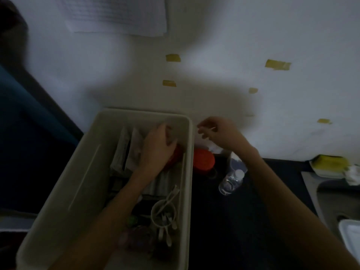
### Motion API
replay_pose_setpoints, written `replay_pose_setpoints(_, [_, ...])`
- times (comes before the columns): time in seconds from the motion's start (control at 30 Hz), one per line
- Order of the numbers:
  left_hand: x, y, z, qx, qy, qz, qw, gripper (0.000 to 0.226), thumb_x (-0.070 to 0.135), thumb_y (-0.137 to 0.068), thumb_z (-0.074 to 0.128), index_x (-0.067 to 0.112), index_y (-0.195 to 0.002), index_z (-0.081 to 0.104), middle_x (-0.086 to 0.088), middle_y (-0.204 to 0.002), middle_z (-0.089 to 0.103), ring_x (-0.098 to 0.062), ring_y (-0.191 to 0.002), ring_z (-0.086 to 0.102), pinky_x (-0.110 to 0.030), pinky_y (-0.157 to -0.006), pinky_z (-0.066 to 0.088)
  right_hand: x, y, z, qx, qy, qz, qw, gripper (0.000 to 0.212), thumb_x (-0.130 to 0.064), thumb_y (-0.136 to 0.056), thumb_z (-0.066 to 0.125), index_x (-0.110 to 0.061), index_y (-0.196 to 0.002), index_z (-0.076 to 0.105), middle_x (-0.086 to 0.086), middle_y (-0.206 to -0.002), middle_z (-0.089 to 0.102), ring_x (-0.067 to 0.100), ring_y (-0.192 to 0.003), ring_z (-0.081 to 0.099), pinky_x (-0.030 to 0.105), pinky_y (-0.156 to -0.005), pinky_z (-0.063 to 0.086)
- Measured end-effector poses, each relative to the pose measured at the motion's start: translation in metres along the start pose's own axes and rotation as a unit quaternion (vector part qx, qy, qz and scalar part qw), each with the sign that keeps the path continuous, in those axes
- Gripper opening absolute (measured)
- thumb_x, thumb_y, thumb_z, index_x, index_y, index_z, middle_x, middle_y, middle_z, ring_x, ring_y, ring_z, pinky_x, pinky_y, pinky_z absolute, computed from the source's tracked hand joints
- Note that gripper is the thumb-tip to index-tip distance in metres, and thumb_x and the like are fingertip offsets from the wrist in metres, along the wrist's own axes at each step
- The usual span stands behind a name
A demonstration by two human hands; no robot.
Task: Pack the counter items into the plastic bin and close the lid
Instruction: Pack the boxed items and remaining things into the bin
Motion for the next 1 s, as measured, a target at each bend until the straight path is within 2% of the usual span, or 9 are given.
replay_pose_setpoints(0.07, [0.05, -0.004, 0.009, -0.041, 0.011, 0.05, 0.998, 0.034, 0.016, -0.077, 0.074, 0.017, -0.106, 0.057, 0.003, -0.093, 0.056, -0.017, -0.08, 0.057, -0.027, -0.071, 0.048, 0.041, -0.004, -0.012, -0.022, 0.032, 0.045, 0.998, 0.017, -0.021, -0.092, 0.064, -0.012, -0.105, 0.07, 0.003, -0.094, 0.075, 0.014, -0.077, 0.072, 0.033, -0.082, 0.058])
replay_pose_setpoints(0.17, [0.096, -0.005, 0.059, -0.157, -0.045, 0.092, 0.982, 0.043, 0.021, -0.073, 0.078, 0.013, -0.11, 0.056, -0.005, -0.104, 0.056, -0.023, -0.095, 0.057, -0.031, -0.079, 0.044, 0.092, -0.011, -0.01, -0.096, 0.036, 0.119, 0.988, 0.015, -0.015, -0.091, 0.064, -0.012, -0.105, 0.068, 0.008, -0.098, 0.075, 0.018, -0.082, 0.072, 0.036, -0.084, 0.058])
replay_pose_setpoints(0.27, [0.098, -0.007, 0.133, -0.279, -0.204, 0.067, 0.936, 0.063, 0.023, -0.072, 0.081, 0.007, -0.124, 0.049, -0.014, -0.126, 0.05, -0.032, -0.115, 0.052, -0.04, -0.093, 0.044, 0.127, -0.015, 0.002, -0.161, 0.01, 0.177, 0.971, 0.02, -0.008, -0.09, 0.065, -0.003, -0.109, 0.068, 0.013, -0.101, 0.073, 0.019, -0.077, 0.069, 0.024, -0.068, 0.058])
replay_pose_setpoints(0.33, [0.082, -0.011, 0.173, -0.318, -0.275, 0.029, 0.907, 0.061, 0.019, -0.078, 0.075, 0.004, -0.13, 0.045, -0.017, -0.134, 0.045, -0.036, -0.121, 0.049, -0.044, -0.098, 0.044, 0.147, -0.017, 0.01, -0.184, 0.004, 0.212, 0.96, 0.016, -0.01, -0.088, 0.068, -0.002, -0.102, 0.069, 0.015, -0.098, 0.072, 0.02, -0.075, 0.07, 0.026, -0.066, 0.059])
replay_pose_setpoints(0.43, [0.048, -0.012, 0.209, -0.319, -0.324, -0.043, 0.89, 0.057, 0.017, -0.088, 0.06, 0.006, -0.14, 0.038, -0.019, -0.144, 0.038, -0.038, -0.129, 0.044, -0.045, -0.099, 0.046, 0.175, -0.018, 0.022, -0.193, -0.022, 0.25, 0.949, 0.022, -0.009, -0.09, 0.062, 0.005, -0.105, 0.069, 0.02, -0.097, 0.072, 0.022, -0.072, 0.07, 0.026, -0.061, 0.059])
replay_pose_setpoints(0.57, [0.007, -0.003, 0.23, -0.361, -0.375, -0.128, 0.844, 0.094, 0.024, -0.079, 0.076, 0.012, -0.151, 0.017, -0.021, -0.151, 0.023, -0.048, -0.134, 0.032, -0.055, -0.098, 0.046, 0.187, -0.014, 0.042, -0.207, -0.029, 0.244, 0.947, 0.012, -0.002, -0.093, 0.055, 0.005, -0.1, 0.061, 0.014, -0.085, 0.061, 0.023, -0.072, 0.061, 0.026, -0.059, 0.054])
replay_pose_setpoints(0.67, [-0.004, 0.005, 0.242, -0.382, -0.35, -0.146, 0.843, 0.109, 0.024, -0.079, 0.077, 0.018, -0.156, 0.001, -0.024, -0.154, 0.015, -0.046, -0.134, 0.034, -0.05, -0.103, 0.043, 0.191, -0.009, 0.054, -0.216, -0.026, 0.244, 0.945, 0.011, 0.001, -0.093, 0.049, -0.001, -0.083, 0.053, 0.013, -0.079, 0.054, 0.023, -0.071, 0.056, 0.029, -0.058, 0.049])
replay_pose_setpoints(0.8, [0.0, 0.007, 0.243, -0.341, -0.315, -0.141, 0.874, 0.101, 0.025, -0.077, 0.078, 0.011, -0.153, 0.012, -0.024, -0.151, 0.02, -0.043, -0.129, 0.043, -0.043, -0.102, 0.043, 0.204, -0.007, 0.064, -0.193, -0.07, 0.252, 0.946, 0.009, -0.002, -0.089, 0.054, -0.008, -0.096, 0.051, 0.012, -0.099, 0.054, 0.026, -0.094, 0.056, 0.046, -0.095, 0.053])
replay_pose_setpoints(1.0, [0.014, 0.006, 0.231, -0.341, -0.296, -0.125, 0.883, 0.111, 0.035, -0.054, 0.092, 0.006, -0.142, 0.03, -0.023, -0.143, 0.028, -0.042, -0.121, 0.048, -0.043, -0.099, 0.047, 0.215, -0.009, 0.066, -0.197, -0.075, 0.251, 0.945, 0.036, -0.005, -0.085, 0.058, 0.006, -0.12, 0.06, 0.02, -0.11, 0.062, 0.038, -0.112, 0.061, 0.05, -0.097, 0.051])
Point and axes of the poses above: each hand's wrist, its own y-axis away from the middle knuckle, its own z-axis out of the palm, x = y × z, the point moved 5 cm from there along -y, towards the middle knuckle
